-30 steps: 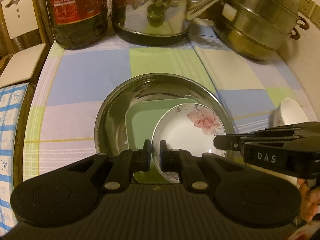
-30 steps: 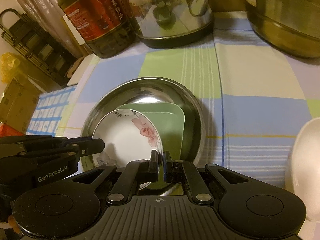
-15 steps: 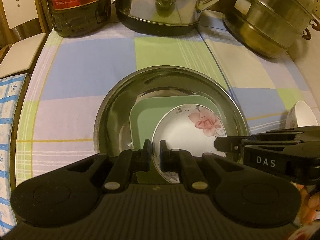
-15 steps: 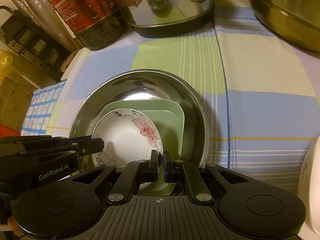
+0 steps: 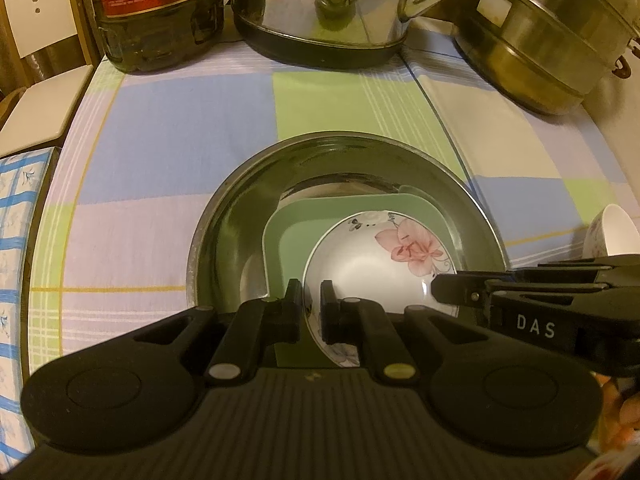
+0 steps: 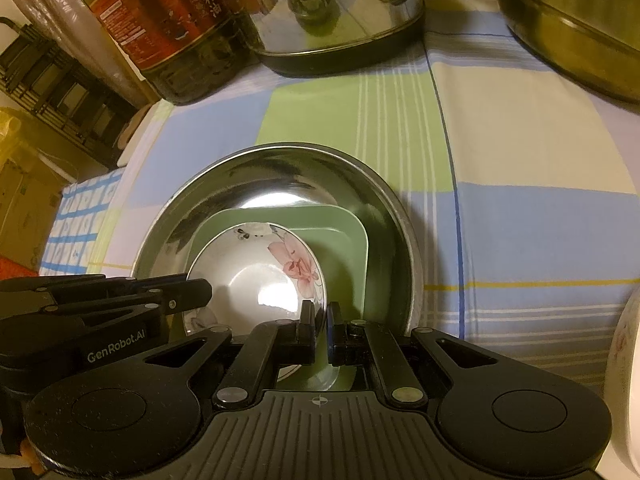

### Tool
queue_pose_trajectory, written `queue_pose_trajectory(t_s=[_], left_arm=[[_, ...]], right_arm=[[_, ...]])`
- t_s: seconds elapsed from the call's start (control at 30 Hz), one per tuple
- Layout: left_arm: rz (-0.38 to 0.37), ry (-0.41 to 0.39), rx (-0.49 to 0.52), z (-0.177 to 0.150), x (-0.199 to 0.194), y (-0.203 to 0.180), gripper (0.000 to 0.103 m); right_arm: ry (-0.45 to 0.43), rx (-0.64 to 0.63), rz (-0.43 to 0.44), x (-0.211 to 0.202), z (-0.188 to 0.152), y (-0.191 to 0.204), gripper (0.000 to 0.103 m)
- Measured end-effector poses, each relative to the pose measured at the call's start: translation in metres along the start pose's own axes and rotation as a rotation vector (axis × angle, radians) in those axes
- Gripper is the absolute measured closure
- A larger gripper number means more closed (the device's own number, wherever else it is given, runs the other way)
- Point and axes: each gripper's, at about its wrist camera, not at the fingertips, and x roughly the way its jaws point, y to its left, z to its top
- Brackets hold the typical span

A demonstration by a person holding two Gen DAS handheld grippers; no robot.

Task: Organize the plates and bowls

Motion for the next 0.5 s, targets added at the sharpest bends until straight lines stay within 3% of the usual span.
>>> queue_pose_trajectory(t_s=[0.23,0.3,0.37,0.5], left_arm=[[0.001,-0.003,0.0,0.0,0.003,-0.001,0.094],[0.007,-0.009,0.002,-0.001,0.003,-0.003,0.092],[0.008,-0.011,-0.005,-0.002,0.001,-0.004,0.084],[0.0,-0.031,-0.021,-0.004,-0.006,-0.003,0.08]], right_arm=[[-0.017,-0.003,-0.013,0.002,-0.002,0.0,0.098],[-0.022,-0.001,-0.012,0.002,-0.002,-0.001,0.098],[-0.033,0.007,-0.01,0.0,-0.003,-0.002,0.098],[-0.066,0.024,-0.005,-0.008,-0.004,-0.005,0.095]])
